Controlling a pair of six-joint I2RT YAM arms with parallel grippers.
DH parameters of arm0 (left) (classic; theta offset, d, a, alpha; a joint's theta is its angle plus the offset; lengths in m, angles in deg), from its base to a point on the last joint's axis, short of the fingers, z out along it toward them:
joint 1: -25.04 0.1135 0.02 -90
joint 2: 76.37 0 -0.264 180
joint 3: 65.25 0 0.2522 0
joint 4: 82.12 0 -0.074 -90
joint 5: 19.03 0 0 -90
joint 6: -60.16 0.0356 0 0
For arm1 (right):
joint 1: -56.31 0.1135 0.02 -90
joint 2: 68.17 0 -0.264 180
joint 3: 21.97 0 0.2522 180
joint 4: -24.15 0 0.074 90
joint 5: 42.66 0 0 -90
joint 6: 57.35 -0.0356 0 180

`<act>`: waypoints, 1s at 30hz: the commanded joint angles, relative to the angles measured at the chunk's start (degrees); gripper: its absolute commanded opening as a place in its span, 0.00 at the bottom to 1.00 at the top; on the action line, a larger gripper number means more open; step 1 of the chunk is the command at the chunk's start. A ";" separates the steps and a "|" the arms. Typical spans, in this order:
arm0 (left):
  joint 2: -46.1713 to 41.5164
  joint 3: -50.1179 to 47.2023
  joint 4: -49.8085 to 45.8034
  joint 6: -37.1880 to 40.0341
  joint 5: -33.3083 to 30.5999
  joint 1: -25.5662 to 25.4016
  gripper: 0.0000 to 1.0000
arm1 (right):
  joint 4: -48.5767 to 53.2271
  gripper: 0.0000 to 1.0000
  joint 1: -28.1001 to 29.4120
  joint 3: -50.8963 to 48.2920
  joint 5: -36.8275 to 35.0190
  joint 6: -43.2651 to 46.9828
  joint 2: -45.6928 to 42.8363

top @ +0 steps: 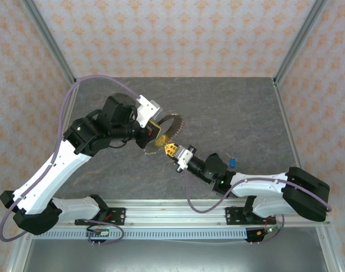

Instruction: Put the keys on the keyring

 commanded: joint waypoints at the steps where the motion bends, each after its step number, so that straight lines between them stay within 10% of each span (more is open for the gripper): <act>1: -1.18 -2.51 5.00 -5.07 -3.40 0.40 0.00 | -4.42 0.00 0.41 -0.19 -0.18 -3.44 -1.95; 30: -14.01 -34.98 30.17 -31.24 -7.21 0.66 0.17 | 8.66 0.00 0.23 -3.80 0.06 -12.10 -8.03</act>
